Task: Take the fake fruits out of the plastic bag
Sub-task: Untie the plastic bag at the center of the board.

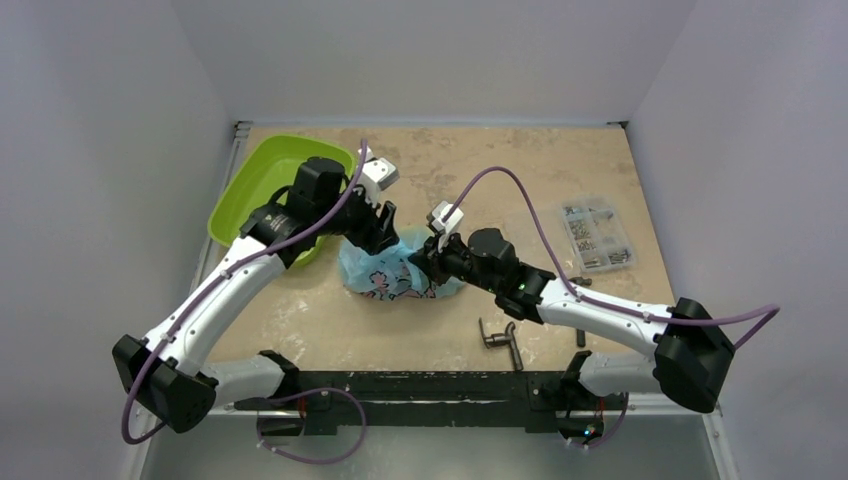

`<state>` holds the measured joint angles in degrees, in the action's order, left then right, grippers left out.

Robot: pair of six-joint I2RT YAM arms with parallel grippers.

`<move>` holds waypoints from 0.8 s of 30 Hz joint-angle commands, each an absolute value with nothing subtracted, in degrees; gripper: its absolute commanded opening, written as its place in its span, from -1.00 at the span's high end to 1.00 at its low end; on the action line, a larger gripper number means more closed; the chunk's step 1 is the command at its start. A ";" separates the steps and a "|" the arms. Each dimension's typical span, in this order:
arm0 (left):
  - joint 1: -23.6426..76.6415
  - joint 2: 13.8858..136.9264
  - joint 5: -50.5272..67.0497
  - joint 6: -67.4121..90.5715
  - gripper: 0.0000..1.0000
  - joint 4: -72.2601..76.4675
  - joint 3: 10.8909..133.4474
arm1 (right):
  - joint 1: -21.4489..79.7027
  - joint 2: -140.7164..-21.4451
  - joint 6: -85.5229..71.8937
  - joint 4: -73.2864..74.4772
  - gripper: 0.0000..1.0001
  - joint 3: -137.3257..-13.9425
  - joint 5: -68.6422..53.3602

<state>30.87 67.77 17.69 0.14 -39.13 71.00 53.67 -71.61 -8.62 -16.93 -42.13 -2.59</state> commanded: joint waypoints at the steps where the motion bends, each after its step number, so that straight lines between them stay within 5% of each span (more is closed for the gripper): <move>1: 30.85 69.47 24.36 -1.53 -0.17 -35.59 67.15 | 53.79 -70.32 -9.32 -17.60 0.90 -44.89 -3.67; 5: 30.86 69.77 22.83 -2.01 0.04 -36.18 66.40 | 53.79 -70.40 -9.62 -17.43 0.90 -44.98 -3.12; 12: 30.75 67.85 7.45 -1.03 1.00 -37.64 65.21 | 53.79 -69.54 -11.64 -19.61 0.90 -42.94 -0.42; 18: 30.68 63.80 -3.99 1.34 1.00 -36.16 62.82 | 52.96 -63.48 -30.28 -15.31 0.76 -38.94 24.18; 24: 30.69 59.97 -2.94 1.59 1.00 -33.54 60.77 | 52.21 -59.79 -30.63 -12.60 0.69 -38.58 23.15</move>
<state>30.87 62.74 -0.36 0.82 -37.10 61.69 52.34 -61.23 -27.81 -14.41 -37.78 17.67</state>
